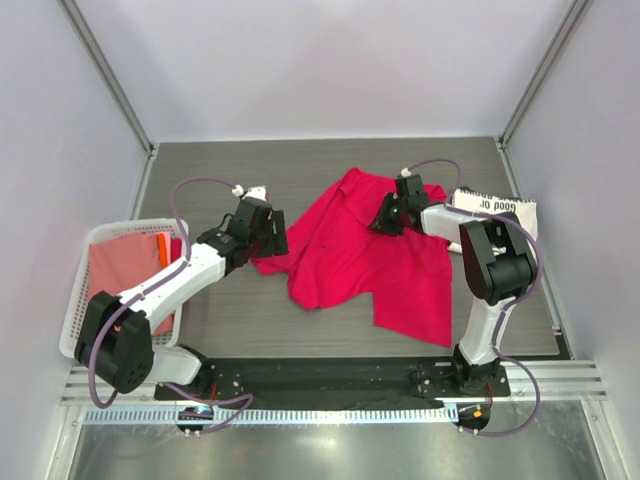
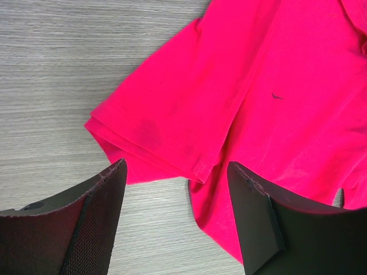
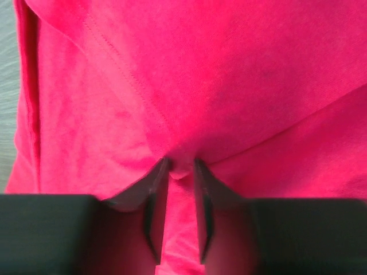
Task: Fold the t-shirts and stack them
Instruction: Flatten the tshirt out
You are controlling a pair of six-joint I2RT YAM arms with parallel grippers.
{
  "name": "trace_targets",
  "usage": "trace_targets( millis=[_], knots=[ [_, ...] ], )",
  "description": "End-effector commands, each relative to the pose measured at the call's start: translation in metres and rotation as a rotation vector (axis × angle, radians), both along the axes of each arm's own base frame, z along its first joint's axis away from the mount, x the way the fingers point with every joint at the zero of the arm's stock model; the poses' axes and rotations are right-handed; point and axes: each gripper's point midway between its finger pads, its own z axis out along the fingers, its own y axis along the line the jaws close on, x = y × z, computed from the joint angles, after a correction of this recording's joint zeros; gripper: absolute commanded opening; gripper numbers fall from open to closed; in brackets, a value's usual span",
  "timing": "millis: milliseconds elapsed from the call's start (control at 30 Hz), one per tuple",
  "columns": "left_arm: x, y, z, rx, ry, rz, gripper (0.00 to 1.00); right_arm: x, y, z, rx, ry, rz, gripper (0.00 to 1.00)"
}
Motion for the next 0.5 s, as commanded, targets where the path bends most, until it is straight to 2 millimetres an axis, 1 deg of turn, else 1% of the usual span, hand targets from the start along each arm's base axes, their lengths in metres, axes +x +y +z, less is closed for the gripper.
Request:
trace_targets(
  millis=[0, 33, 67, 100, 133, 167, 233, 333, 433, 467],
  knots=[
    [0.009, 0.002, 0.013, -0.014, -0.067, 0.024, 0.71, 0.02, 0.0, 0.015, -0.014, -0.061, -0.038, 0.24],
    [0.009, 0.003, 0.014, -0.014, -0.074, 0.026, 0.71, 0.022, -0.003, 0.018, -0.029, -0.073, -0.05, 0.14],
    [0.008, 0.005, 0.012, -0.006, -0.075, 0.031, 0.71, 0.026, -0.004, 0.026, -0.032, -0.095, -0.055, 0.11],
    [0.008, 0.005, 0.012, -0.003, -0.077, 0.029, 0.71, 0.027, -0.005, 0.03, -0.04, -0.105, -0.051, 0.09],
    [0.008, 0.006, 0.012, -0.002, -0.081, 0.031, 0.7, 0.027, -0.008, 0.032, -0.057, -0.106, -0.056, 0.02],
    [0.008, 0.007, 0.011, 0.001, -0.081, 0.031, 0.7, 0.031, -0.009, 0.04, -0.063, -0.123, -0.054, 0.01],
    [0.008, 0.007, 0.009, 0.004, -0.081, 0.028, 0.7, 0.031, -0.012, 0.044, -0.093, -0.129, -0.047, 0.01],
    [0.008, 0.005, 0.004, 0.006, -0.083, 0.011, 0.7, 0.033, -0.015, 0.055, -0.112, -0.159, -0.041, 0.01],
    [0.007, -0.001, 0.001, 0.007, -0.099, -0.03, 0.74, 0.033, -0.019, 0.062, -0.129, -0.174, -0.044, 0.01],
    [0.004, -0.006, 0.001, 0.008, -0.105, -0.054, 0.75, 0.033, -0.02, 0.063, -0.136, -0.176, -0.047, 0.01]
  ],
)
